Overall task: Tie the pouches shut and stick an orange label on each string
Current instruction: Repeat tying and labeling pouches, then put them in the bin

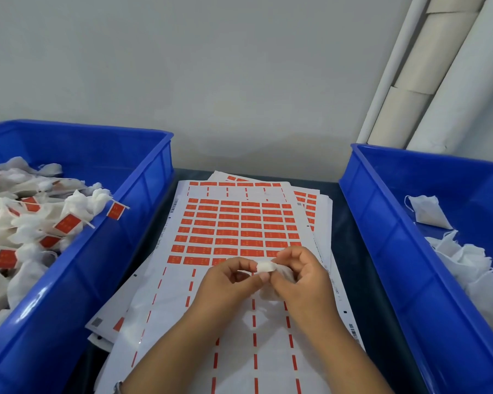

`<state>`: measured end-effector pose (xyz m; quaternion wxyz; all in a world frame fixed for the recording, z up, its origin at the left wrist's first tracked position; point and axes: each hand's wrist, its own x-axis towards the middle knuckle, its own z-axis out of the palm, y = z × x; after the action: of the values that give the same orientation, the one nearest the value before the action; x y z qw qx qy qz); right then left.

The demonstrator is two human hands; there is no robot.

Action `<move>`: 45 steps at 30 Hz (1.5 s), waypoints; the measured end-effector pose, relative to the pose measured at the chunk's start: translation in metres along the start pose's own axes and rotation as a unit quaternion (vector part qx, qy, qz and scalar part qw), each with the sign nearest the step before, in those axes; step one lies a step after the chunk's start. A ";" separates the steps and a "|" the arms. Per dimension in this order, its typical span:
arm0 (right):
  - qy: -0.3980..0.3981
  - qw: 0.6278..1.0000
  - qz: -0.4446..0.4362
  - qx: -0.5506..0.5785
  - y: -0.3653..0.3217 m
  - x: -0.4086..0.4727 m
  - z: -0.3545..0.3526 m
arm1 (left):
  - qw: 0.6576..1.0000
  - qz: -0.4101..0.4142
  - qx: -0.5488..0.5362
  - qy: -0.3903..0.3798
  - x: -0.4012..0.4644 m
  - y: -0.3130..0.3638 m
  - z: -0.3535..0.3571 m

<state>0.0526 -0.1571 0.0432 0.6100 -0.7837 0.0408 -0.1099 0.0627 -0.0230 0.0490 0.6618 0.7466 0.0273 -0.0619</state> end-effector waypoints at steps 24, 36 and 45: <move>-0.107 0.920 0.179 0.331 -0.002 0.004 -0.002 | 0.978 0.124 0.137 0.094 -0.001 -0.006 0.004; -0.065 0.965 0.141 0.209 0.009 0.007 -0.002 | 0.976 0.140 0.160 0.037 -0.001 -0.006 0.002; -0.047 0.974 0.135 0.173 0.010 0.008 0.000 | 0.968 0.113 0.200 0.105 0.004 -0.010 0.001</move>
<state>0.0617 -0.1610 0.0343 0.7470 -0.6575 0.0984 0.0050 0.0650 -0.0234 0.0386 0.4954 0.8642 -0.0007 0.0876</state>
